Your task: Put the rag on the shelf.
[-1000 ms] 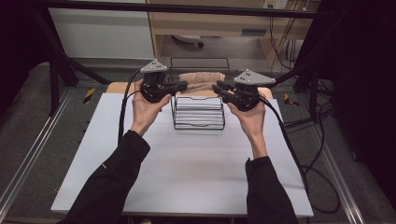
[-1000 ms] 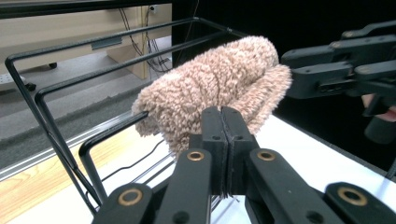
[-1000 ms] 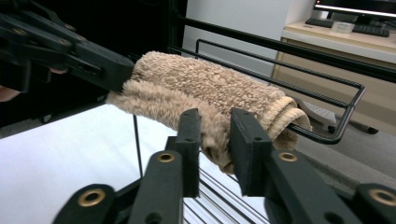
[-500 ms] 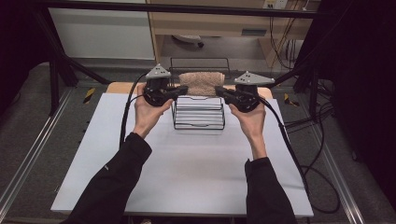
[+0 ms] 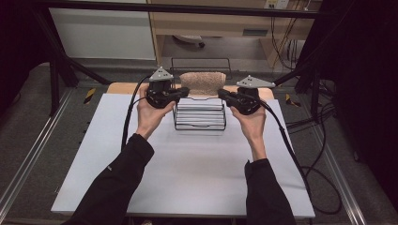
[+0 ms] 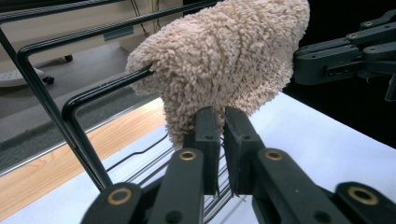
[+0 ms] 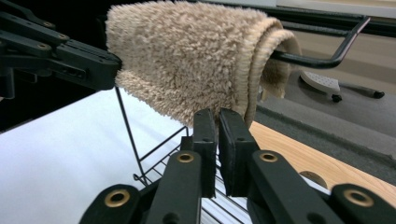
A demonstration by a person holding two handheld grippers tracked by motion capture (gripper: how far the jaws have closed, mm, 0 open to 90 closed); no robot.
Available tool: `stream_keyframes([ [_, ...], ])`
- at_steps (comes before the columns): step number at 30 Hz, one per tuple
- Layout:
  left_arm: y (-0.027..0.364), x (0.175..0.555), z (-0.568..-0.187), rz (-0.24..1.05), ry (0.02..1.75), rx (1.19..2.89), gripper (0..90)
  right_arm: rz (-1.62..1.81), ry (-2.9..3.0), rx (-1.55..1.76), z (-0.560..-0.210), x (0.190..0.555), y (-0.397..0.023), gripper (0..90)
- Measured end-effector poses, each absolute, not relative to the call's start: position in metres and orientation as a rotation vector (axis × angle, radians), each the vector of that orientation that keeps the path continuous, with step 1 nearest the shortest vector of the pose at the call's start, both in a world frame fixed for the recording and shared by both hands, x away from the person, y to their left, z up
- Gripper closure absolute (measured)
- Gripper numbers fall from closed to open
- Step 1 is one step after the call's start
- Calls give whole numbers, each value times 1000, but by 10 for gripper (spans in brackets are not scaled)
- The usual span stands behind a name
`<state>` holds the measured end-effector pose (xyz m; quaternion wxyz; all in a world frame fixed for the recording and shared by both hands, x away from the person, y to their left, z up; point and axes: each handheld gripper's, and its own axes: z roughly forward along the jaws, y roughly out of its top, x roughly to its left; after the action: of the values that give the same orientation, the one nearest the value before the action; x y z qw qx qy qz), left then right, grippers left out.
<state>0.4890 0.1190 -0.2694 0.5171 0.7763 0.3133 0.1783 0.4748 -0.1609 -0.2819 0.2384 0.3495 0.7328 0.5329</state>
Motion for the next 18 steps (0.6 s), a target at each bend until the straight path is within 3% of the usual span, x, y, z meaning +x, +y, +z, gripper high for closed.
stream_keyframes([
  [10,132,478,-266,423,758,1869,646,1479,2015,963,-272,462,-168,697],
  [18,148,466,-273,440,773,1884,497,1471,2027,962,-269,451,-172,501],
])
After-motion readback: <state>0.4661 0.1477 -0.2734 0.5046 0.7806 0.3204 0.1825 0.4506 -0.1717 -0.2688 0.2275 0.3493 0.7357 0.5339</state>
